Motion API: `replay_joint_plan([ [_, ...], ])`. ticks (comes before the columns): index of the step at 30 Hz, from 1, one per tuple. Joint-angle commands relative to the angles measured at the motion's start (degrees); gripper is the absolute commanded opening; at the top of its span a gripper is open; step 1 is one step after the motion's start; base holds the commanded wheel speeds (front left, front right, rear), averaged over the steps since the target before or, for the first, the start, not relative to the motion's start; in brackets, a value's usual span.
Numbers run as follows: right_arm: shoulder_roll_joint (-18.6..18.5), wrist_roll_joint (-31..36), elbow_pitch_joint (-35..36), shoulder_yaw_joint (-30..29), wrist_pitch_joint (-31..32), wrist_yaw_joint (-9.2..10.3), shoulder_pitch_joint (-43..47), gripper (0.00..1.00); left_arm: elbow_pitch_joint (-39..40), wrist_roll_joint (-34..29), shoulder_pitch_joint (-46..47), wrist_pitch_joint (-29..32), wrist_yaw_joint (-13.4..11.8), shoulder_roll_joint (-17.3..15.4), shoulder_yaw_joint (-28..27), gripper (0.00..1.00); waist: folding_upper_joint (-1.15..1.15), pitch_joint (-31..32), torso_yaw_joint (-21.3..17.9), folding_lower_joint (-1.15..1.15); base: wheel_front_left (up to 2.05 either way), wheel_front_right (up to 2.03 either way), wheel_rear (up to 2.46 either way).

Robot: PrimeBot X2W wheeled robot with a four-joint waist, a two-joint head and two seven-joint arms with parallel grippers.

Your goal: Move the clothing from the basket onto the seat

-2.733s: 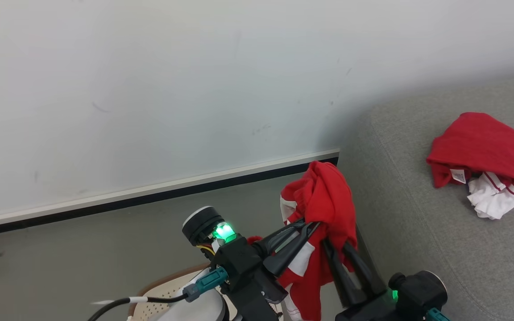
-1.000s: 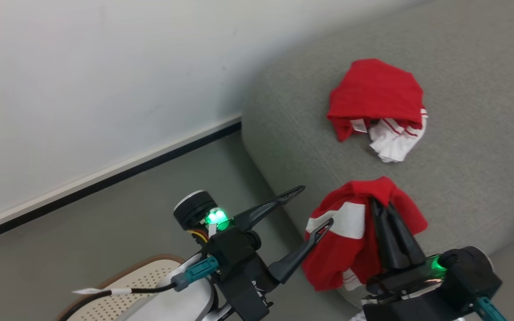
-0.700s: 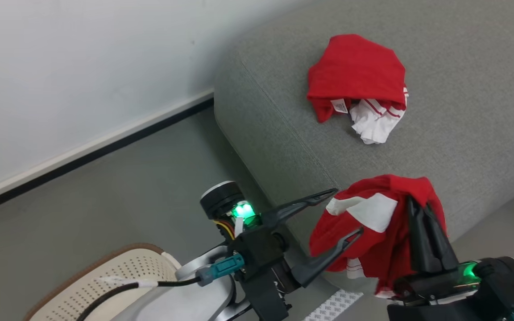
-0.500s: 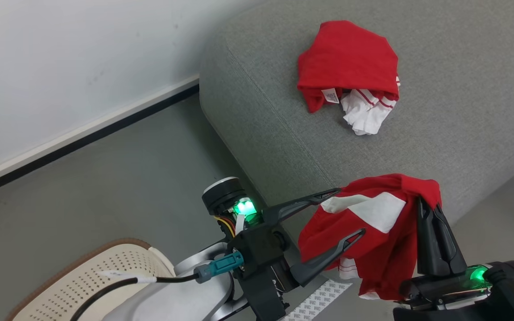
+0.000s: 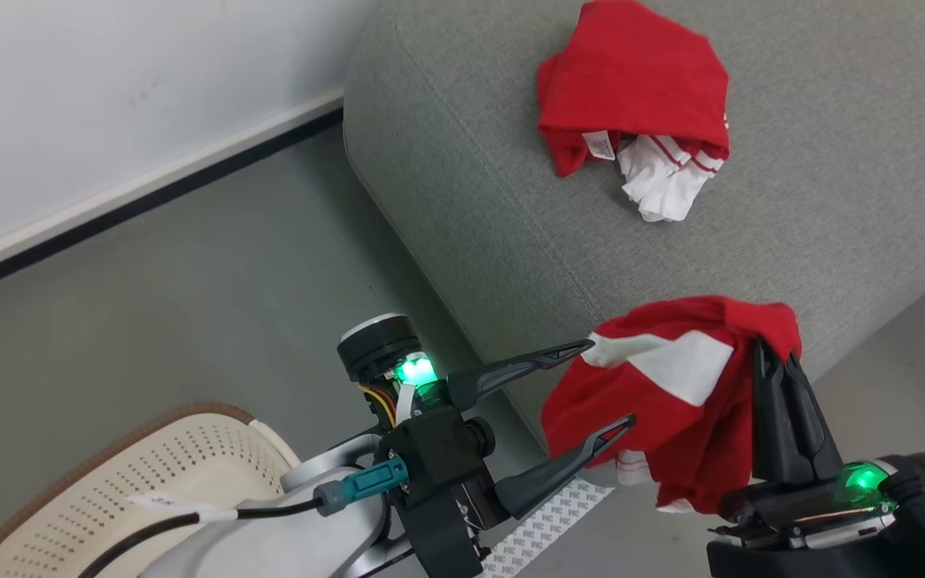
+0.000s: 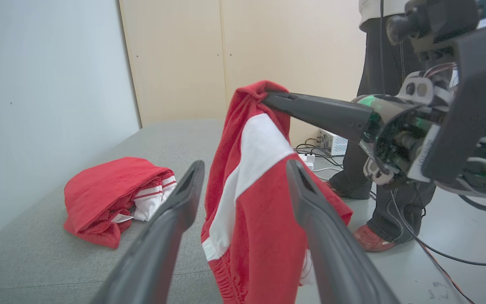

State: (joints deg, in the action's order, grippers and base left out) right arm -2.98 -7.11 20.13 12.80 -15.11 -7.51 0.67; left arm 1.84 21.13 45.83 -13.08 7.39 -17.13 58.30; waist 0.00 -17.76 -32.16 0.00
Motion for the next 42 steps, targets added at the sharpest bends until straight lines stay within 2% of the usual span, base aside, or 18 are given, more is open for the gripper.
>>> replay_joint_plan([
  [1, 0.16, -0.74, 0.57, -0.01, -0.05, 0.04, -1.12, 0.00, 0.90, -0.47, 0.79, 0.47, -0.25, -1.02, 0.08, 1.00, 0.00, -2.17, 0.01, 0.00, 0.00, 0.00, 0.00],
  [10, 0.18, -5.51, 2.25, -1.48, -0.05, 0.04, -8.02, 0.00, 8.39, -2.22, 3.85, 6.59, -0.25, -5.77, 0.21, 1.00, 0.00, -12.44, 0.38, 0.00, 0.00, 0.00, 0.00],
  [14, 0.16, -8.70, 3.00, -5.46, -0.06, 0.04, -13.05, 0.00, 11.67, -2.82, 6.34, 9.07, -0.14, -6.44, 1.01, 1.00, 0.00, -17.11, 1.93, 0.00, 0.00, 0.00, 0.00],
  [23, 0.13, -5.18, 2.97, -14.31, -0.05, 0.03, -26.22, 0.00, 14.74, -2.41, 13.45, 12.67, 0.02, -5.96, 4.37, 1.00, 0.00, -23.86, 5.10, 0.00, 0.00, 0.00, 0.00],
  [29, -0.18, -0.50, 1.93, -20.16, -0.05, 0.03, -36.32, 0.00, 15.45, -0.87, 19.70, 14.94, 0.05, -4.56, 7.14, 1.00, 0.00, -27.40, 4.92, 0.00, 0.00, 0.00, 0.00],
  [32, -2.95, -0.27, 0.38, -22.65, -0.05, 0.03, -41.72, 0.00, 15.72, -0.22, 21.86, 15.94, 0.06, -4.27, 8.27, 1.00, 0.00, -28.61, 4.51, 0.00, 0.00, 0.00, 0.00],
  [37, -9.77, -2.86, -4.13, -27.27, -0.05, 0.03, -50.91, 0.00, 16.30, 0.69, 23.51, 17.27, 0.07, -4.70, 9.84, 1.00, 0.00, -29.99, 3.96, 0.00, 0.00, 0.00, 0.00],
  [39, -13.41, -3.64, -7.01, -28.73, -0.05, 0.04, -54.35, 0.00, 16.43, 1.16, 23.53, 17.52, 0.07, -5.42, 10.26, 1.00, 0.00, -30.40, 3.74, 0.00, 0.00, 0.00, 0.00],
  [40, -16.81, -4.32, -10.17, -29.46, -0.05, 0.04, -57.51, 0.00, 16.68, 1.36, 23.37, 17.80, 0.07, -6.09, 10.56, 1.00, 0.00, -30.68, 3.59, 0.00, 0.00, 0.00, 0.00],
  [42, -19.63, -4.95, -13.33, -30.44, -0.05, 0.04, -60.29, 0.00, 16.86, 1.58, 23.02, 17.83, 0.07, -6.78, 10.81, 1.00, 0.00, -30.76, 3.42, 0.00, 0.00, 0.00, 0.00],
])
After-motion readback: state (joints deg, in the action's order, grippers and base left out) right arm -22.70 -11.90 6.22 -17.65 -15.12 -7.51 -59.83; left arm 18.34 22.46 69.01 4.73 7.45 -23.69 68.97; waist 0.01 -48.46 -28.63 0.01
